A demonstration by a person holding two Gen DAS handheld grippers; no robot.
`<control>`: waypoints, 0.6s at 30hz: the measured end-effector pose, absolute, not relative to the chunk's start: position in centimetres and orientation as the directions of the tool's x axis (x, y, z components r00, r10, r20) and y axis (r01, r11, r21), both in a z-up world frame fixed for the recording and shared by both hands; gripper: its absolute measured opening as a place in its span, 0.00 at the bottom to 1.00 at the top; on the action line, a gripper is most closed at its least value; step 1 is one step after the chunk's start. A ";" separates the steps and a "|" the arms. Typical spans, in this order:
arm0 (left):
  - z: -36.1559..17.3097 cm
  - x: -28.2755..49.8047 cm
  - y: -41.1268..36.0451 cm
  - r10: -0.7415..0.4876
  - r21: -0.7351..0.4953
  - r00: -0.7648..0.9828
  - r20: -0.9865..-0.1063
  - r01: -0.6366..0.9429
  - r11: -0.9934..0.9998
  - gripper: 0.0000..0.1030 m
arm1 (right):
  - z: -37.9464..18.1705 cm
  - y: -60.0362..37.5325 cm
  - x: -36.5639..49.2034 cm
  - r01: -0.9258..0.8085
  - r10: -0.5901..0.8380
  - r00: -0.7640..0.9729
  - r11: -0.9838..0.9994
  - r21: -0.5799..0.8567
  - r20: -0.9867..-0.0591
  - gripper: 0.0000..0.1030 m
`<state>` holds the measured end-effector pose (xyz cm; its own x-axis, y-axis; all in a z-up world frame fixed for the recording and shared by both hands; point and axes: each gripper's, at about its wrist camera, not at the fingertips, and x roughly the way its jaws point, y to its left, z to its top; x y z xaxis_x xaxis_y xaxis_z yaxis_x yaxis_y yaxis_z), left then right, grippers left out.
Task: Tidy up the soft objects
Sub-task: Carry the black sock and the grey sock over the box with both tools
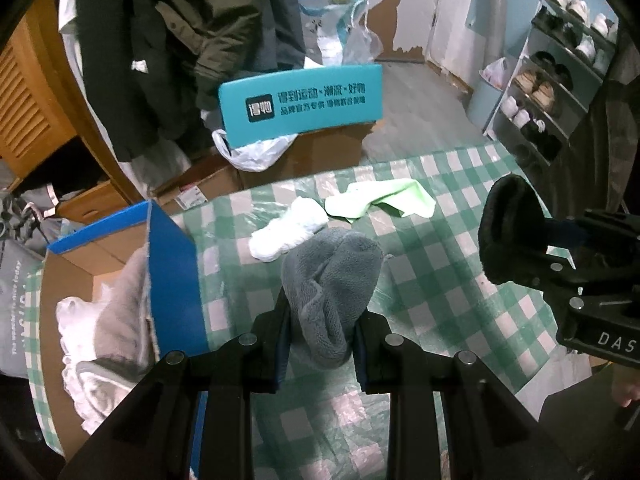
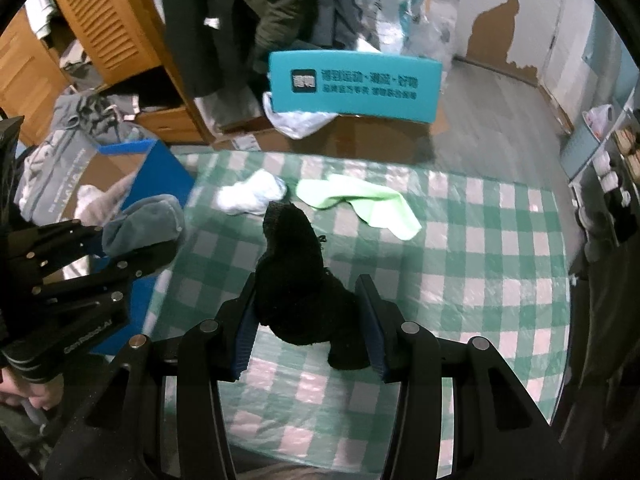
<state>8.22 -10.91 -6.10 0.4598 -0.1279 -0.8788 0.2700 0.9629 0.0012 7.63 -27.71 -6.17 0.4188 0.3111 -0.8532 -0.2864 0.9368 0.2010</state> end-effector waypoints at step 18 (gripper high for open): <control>-3.8 7.3 -6.1 -0.107 0.000 0.508 -0.855 0.205 0.979 0.25 | -3.8 -22.6 7.9 -0.375 0.373 0.407 0.900 0.220 -0.834 0.44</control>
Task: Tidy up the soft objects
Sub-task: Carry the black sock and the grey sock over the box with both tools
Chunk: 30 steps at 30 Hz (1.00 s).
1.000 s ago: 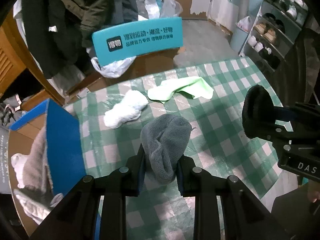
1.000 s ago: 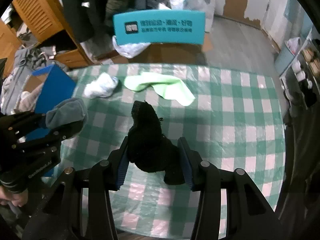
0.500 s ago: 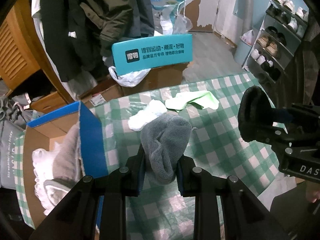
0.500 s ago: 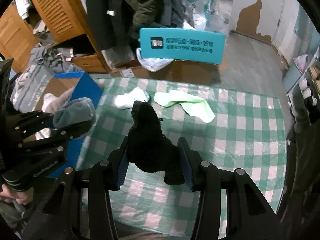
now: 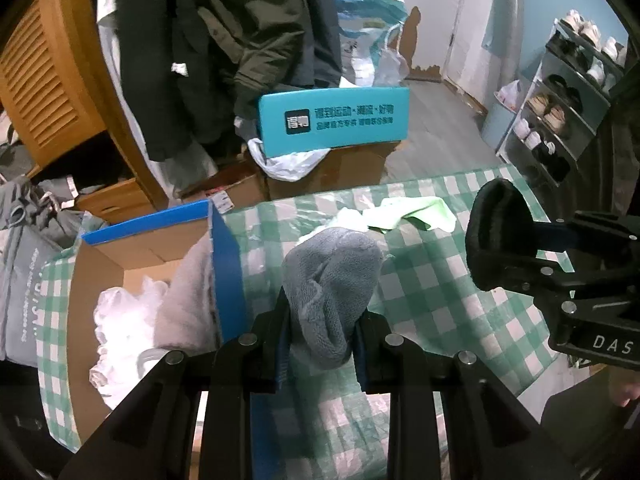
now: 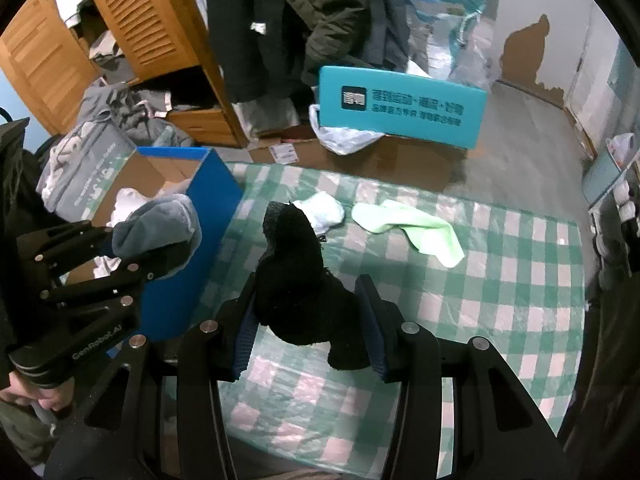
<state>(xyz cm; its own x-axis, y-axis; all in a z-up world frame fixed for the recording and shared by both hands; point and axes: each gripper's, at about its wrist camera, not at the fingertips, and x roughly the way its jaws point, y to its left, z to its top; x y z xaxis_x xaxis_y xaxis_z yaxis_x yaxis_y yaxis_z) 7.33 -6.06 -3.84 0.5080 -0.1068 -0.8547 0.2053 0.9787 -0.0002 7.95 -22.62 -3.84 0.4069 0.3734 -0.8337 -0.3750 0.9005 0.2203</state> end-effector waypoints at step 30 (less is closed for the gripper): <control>-4.5 7.4 8.4 0.003 -0.001 0.492 -0.871 -0.008 1.000 0.25 | -3.1 -8.9 10.5 -0.525 0.427 0.342 0.825 0.206 -0.837 0.44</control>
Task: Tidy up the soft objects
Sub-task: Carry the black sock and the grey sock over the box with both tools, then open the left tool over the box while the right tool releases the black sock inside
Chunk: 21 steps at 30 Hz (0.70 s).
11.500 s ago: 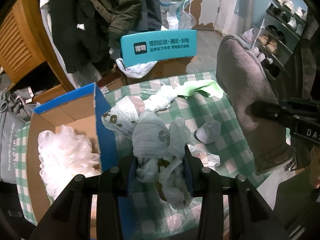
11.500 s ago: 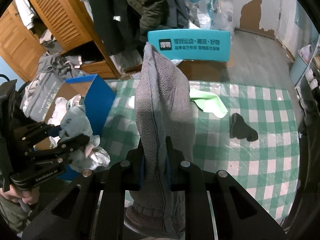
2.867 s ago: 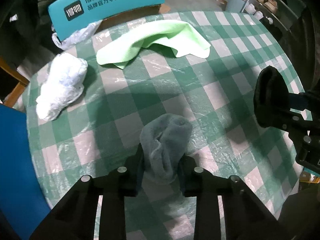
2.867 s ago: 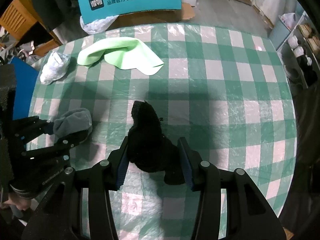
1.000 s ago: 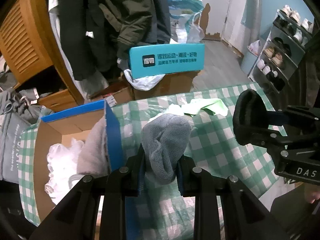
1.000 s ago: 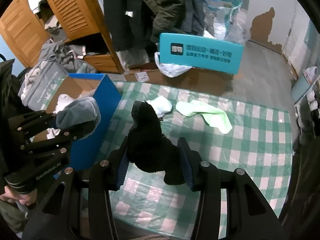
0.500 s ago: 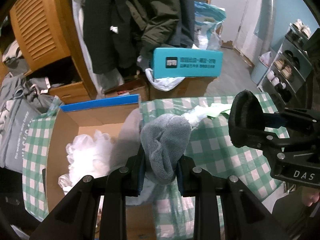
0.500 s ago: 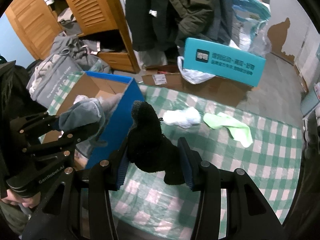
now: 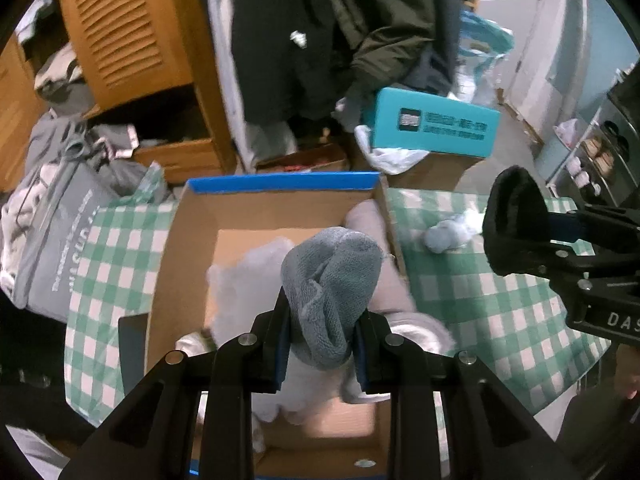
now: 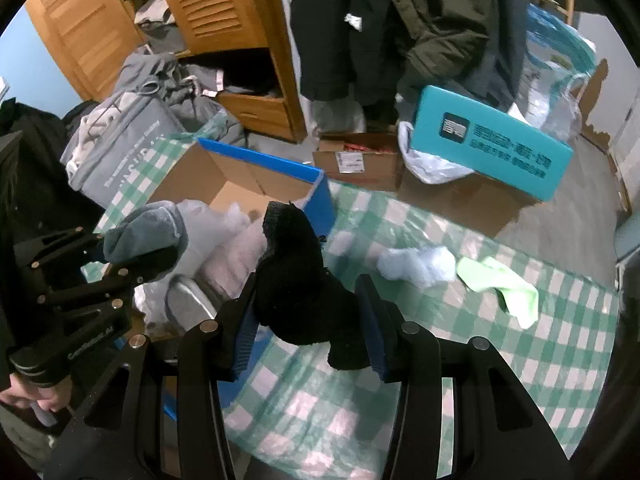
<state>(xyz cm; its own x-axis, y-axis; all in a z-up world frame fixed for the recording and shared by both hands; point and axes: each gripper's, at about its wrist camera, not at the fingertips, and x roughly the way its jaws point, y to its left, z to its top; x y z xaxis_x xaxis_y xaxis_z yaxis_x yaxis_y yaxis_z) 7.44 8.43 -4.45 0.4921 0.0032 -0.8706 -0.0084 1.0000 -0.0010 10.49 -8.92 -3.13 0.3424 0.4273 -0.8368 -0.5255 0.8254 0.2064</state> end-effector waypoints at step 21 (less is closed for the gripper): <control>-7.1 12.1 15.6 0.079 0.028 0.381 -0.921 -0.138 0.990 0.26 | -5.6 0.6 14.9 -0.578 0.449 0.235 0.777 0.247 -0.862 0.44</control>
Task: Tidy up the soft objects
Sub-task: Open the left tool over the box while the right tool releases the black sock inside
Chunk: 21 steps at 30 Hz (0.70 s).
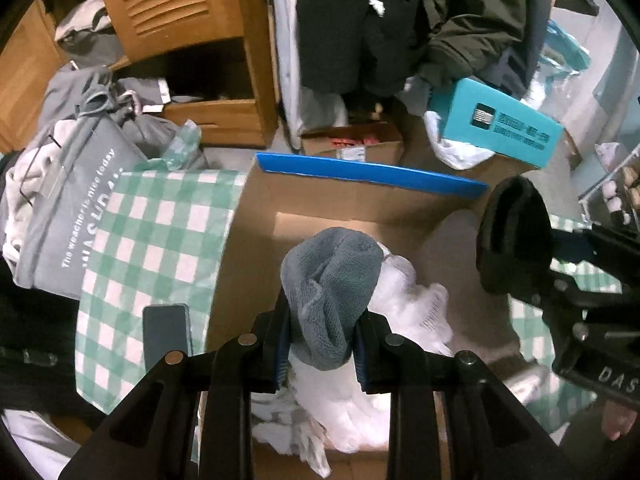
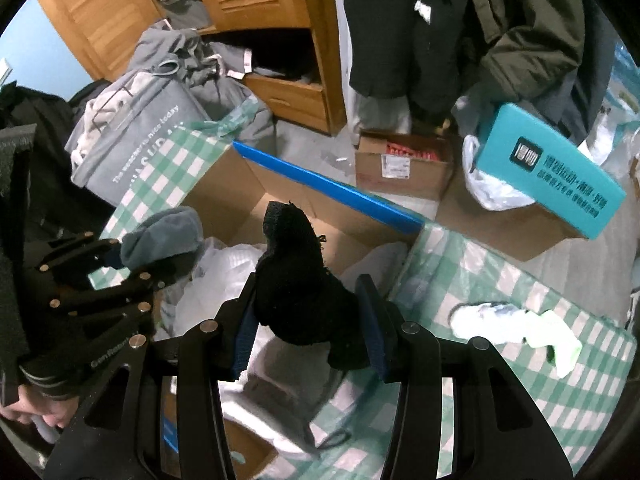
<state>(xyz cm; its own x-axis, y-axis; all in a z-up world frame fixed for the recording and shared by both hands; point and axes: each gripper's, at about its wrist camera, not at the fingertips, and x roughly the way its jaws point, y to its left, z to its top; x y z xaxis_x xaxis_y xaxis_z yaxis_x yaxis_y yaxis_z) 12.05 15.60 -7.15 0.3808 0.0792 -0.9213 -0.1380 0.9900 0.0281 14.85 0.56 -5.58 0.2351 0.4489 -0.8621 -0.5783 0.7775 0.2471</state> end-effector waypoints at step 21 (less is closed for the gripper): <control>-6.3 11.3 16.9 0.111 0.029 0.402 -0.909 -0.204 0.979 0.59 | -4.2 1.1 15.2 -0.581 0.494 0.283 0.770 0.263 -0.822 0.68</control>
